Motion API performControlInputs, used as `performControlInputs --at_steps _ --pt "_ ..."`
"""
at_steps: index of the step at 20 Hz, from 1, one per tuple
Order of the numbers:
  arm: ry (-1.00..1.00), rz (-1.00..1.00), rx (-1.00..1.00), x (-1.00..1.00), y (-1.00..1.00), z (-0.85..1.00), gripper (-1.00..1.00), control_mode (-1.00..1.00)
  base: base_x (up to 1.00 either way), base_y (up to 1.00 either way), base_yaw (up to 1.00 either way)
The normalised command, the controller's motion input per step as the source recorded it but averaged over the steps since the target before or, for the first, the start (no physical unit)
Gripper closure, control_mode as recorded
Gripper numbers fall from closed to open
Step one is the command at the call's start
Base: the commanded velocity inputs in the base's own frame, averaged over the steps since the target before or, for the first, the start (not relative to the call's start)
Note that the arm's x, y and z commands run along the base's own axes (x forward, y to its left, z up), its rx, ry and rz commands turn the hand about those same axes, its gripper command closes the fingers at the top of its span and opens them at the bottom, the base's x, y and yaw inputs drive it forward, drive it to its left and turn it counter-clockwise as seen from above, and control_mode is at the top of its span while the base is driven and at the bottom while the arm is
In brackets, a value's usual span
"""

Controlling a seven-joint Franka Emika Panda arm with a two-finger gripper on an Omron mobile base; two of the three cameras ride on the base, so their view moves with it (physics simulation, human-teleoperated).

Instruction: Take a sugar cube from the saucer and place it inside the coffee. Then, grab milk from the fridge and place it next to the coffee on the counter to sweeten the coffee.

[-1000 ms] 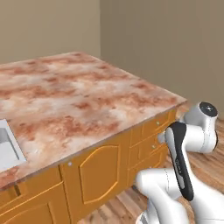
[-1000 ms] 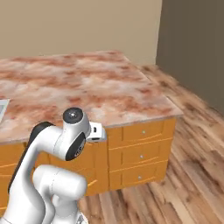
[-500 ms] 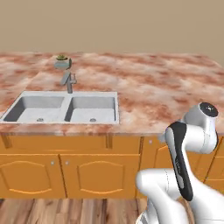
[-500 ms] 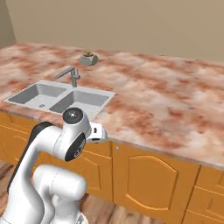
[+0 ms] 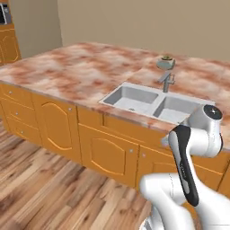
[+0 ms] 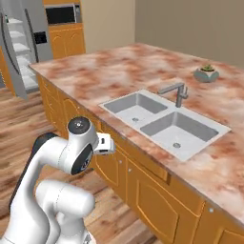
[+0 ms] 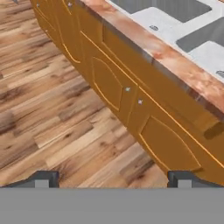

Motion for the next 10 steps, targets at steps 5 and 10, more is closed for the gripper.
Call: performControlInputs --at_steps 5,10 --pt "0.00 0.00 0.00 0.00 0.00 0.00 -1.00 1.00 0.45 0.91 0.60" --pt "0.00 0.00 0.00 0.00 0.00 0.00 -1.00 1.00 0.84 0.91 0.48"
